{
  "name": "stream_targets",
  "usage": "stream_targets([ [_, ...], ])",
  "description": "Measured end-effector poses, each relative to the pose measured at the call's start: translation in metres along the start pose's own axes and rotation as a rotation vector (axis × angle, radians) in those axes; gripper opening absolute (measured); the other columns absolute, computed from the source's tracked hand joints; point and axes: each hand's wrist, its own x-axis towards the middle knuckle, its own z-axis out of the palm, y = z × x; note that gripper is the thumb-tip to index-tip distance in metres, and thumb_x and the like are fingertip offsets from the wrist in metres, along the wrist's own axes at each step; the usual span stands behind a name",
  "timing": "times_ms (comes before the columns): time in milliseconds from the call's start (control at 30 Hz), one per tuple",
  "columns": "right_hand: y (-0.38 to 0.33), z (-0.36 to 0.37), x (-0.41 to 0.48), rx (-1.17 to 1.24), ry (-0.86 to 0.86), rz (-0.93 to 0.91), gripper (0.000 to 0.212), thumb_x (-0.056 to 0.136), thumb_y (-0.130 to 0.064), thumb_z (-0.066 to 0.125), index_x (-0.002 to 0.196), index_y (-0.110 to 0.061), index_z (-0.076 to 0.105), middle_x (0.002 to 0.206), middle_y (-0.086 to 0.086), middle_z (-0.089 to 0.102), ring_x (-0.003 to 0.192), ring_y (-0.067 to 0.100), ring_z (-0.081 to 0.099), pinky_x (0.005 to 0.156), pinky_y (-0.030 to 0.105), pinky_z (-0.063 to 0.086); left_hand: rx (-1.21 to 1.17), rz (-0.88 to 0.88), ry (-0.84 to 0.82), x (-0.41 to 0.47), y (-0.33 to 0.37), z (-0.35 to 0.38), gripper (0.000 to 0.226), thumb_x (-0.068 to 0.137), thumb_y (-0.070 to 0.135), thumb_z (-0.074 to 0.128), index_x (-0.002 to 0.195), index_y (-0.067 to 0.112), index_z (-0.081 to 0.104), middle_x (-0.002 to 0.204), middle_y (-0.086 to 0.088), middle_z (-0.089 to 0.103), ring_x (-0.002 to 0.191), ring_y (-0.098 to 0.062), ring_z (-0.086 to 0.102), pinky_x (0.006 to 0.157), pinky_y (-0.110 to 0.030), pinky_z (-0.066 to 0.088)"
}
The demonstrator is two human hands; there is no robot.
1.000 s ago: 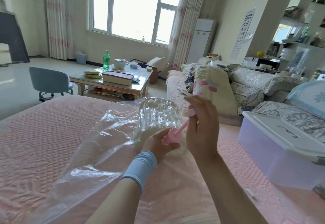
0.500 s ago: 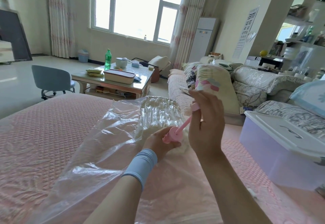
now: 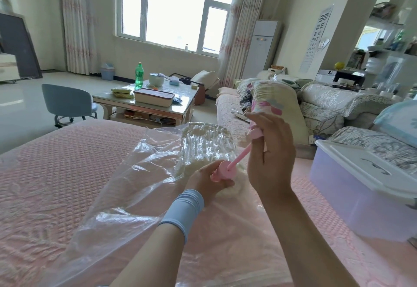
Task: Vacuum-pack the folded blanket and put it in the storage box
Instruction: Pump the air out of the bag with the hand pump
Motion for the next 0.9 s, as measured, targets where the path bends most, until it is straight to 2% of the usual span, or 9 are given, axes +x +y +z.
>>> stream_targets([
  [67, 0.003, 0.006, -0.019, -0.028, -0.085, 0.066, 0.031, 0.098, -0.006, 0.044, 0.120, -0.011, 0.065, 0.119, 0.005, 0.064, 0.113, 0.020, 0.055, 0.099, 0.030, 0.043, 0.012, -0.008, 0.000, -0.001, 0.001, 0.002, 0.050, 0.066, 0.049, 0.079, 0.110, 0.057, 0.058, 0.097, 0.023, 0.068, 0.092, -0.001, 0.063, 0.079, -0.020, 0.048],
  [133, 0.005, 0.013, -0.047, -0.056, -0.337, 0.200, 0.037, 0.091, 0.003, 0.049, 0.121, -0.011, 0.066, 0.121, 0.005, 0.062, 0.115, 0.023, 0.054, 0.099, 0.039, 0.046, 0.050, -0.002, 0.006, -0.002, 0.003, 0.003, 0.045, 0.070, 0.050, 0.072, 0.112, 0.055, 0.057, 0.094, 0.022, 0.068, 0.089, -0.004, 0.064, 0.080, -0.024, 0.048],
  [233, 0.004, 0.019, -0.066, -0.063, -0.589, 0.315, 0.038, 0.091, 0.004, 0.054, 0.121, -0.012, 0.069, 0.122, 0.003, 0.063, 0.115, 0.023, 0.053, 0.098, 0.043, 0.047, 0.130, 0.025, 0.013, -0.006, 0.008, 0.002, 0.036, 0.076, 0.046, 0.061, 0.110, 0.056, 0.054, 0.080, 0.030, 0.059, 0.079, 0.000, 0.058, 0.074, -0.016, 0.039],
  [300, 0.001, 0.016, -0.050, -0.063, -0.537, 0.254, 0.035, 0.090, 0.004, 0.054, 0.118, -0.010, 0.070, 0.121, 0.004, 0.065, 0.114, 0.023, 0.055, 0.099, 0.038, 0.047, 0.070, 0.042, 0.017, -0.006, 0.006, -0.001, 0.036, 0.075, 0.041, 0.067, 0.102, 0.060, 0.054, 0.080, 0.035, 0.061, 0.077, 0.008, 0.059, 0.071, -0.015, 0.041],
  [400, -0.006, 0.006, -0.012, -0.019, -0.235, 0.055, 0.028, 0.093, 0.000, 0.050, 0.114, -0.008, 0.068, 0.116, 0.004, 0.066, 0.110, 0.023, 0.058, 0.099, 0.026, 0.042, -0.028, 0.002, 0.022, -0.001, 0.001, -0.004, 0.050, 0.068, 0.038, 0.080, 0.113, 0.051, 0.061, 0.101, 0.017, 0.070, 0.095, -0.006, 0.065, 0.086, -0.029, 0.051],
  [533, -0.007, 0.000, 0.001, 0.021, 0.046, -0.004, 0.026, 0.103, -0.012, 0.042, 0.115, -0.011, 0.066, 0.118, -0.001, 0.062, 0.113, 0.019, 0.056, 0.098, 0.031, 0.044, 0.003, 0.008, 0.012, 0.002, -0.002, 0.000, 0.052, 0.068, 0.041, 0.081, 0.115, 0.050, 0.061, 0.103, 0.018, 0.069, 0.097, -0.006, 0.064, 0.089, -0.029, 0.049],
  [600, -0.002, 0.004, -0.018, -0.022, -0.063, 0.056, 0.029, 0.099, -0.006, 0.043, 0.117, -0.010, 0.065, 0.119, 0.003, 0.062, 0.113, 0.023, 0.056, 0.098, 0.032, 0.043, 0.014, 0.010, 0.007, 0.001, -0.001, 0.003, 0.051, 0.068, 0.044, 0.079, 0.114, 0.051, 0.060, 0.101, 0.019, 0.070, 0.095, -0.006, 0.064, 0.085, -0.026, 0.049],
  [767, 0.006, 0.014, -0.060, -0.063, -0.670, 0.327, 0.034, 0.093, -0.001, 0.053, 0.121, -0.013, 0.069, 0.120, 0.002, 0.062, 0.115, 0.024, 0.054, 0.097, 0.031, 0.044, 0.144, 0.049, 0.004, -0.005, 0.006, 0.004, 0.041, 0.076, 0.047, 0.062, 0.116, 0.045, 0.056, 0.101, 0.017, 0.066, 0.085, -0.004, 0.058, 0.077, -0.016, 0.038],
  [900, -0.003, 0.005, -0.028, -0.068, -0.443, 0.148, 0.032, 0.090, 0.002, 0.055, 0.116, -0.010, 0.069, 0.120, 0.004, 0.065, 0.113, 0.023, 0.057, 0.100, 0.023, 0.041, 0.008, 0.005, 0.025, -0.001, -0.001, 0.000, 0.052, 0.073, 0.039, 0.077, 0.122, 0.043, 0.058, 0.110, 0.020, 0.066, 0.097, -0.001, 0.061, 0.085, -0.021, 0.044],
])
